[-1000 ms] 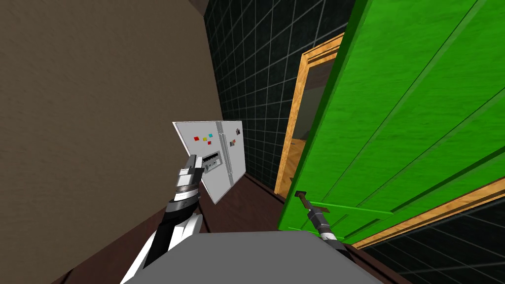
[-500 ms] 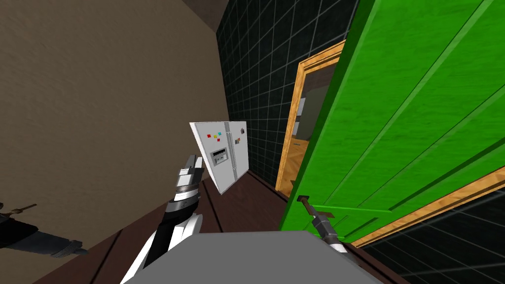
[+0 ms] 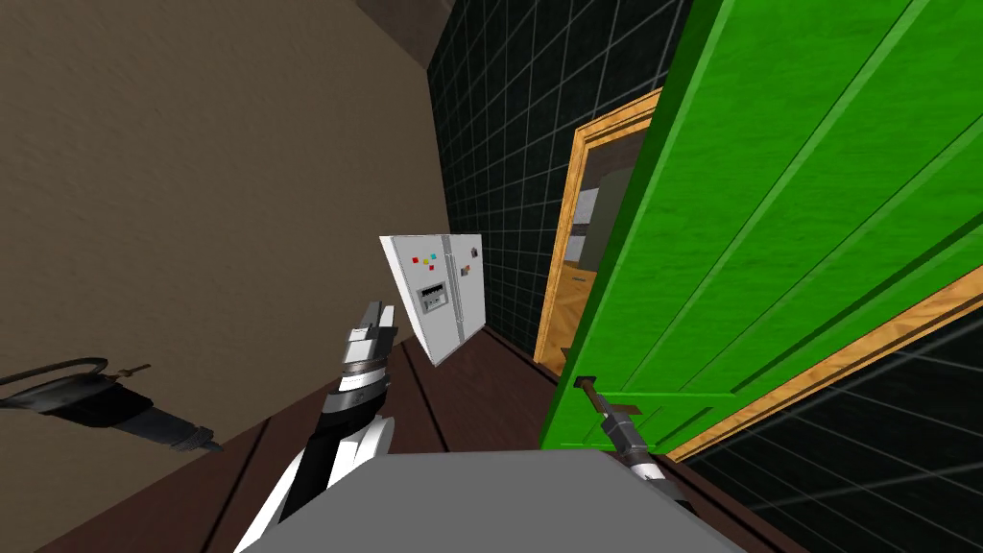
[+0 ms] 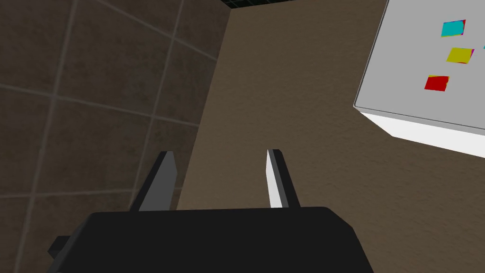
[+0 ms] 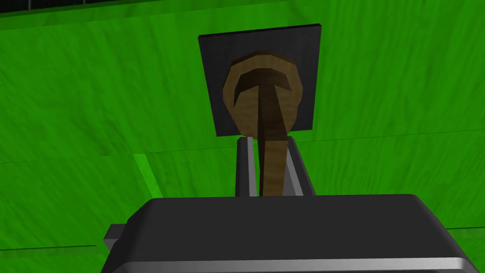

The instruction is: Pull the door open

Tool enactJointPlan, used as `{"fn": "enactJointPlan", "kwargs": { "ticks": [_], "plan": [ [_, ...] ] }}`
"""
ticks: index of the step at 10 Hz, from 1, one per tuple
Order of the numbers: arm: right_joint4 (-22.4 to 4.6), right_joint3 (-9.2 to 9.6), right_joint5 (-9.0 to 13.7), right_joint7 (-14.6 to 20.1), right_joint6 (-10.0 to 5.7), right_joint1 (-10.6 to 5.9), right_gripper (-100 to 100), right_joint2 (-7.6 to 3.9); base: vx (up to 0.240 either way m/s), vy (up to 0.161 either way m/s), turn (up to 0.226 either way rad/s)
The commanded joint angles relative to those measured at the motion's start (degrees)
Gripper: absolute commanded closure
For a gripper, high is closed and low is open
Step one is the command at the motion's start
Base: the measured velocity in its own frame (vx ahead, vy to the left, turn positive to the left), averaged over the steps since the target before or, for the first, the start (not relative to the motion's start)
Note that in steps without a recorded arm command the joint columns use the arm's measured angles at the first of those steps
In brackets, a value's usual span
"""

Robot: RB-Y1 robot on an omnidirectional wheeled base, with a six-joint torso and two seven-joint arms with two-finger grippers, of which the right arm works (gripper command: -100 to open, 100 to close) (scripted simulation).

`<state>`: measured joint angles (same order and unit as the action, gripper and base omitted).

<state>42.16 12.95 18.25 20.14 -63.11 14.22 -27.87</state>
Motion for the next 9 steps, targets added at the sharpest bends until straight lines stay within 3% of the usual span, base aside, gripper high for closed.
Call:
{"fn": "enactJointPlan", "kwargs": {
  "ticks": [1,9],
  "plan": [
    [-0.1,0.66,-1.2,0.0,1.01,-1.05,100,0.88,-0.276,-0.032,0.043],
    [1.5,1.47,-5.4,-1.0,6.83,-6.82,100,3.53,-0.233,-0.085,0.043]
  ]
}}
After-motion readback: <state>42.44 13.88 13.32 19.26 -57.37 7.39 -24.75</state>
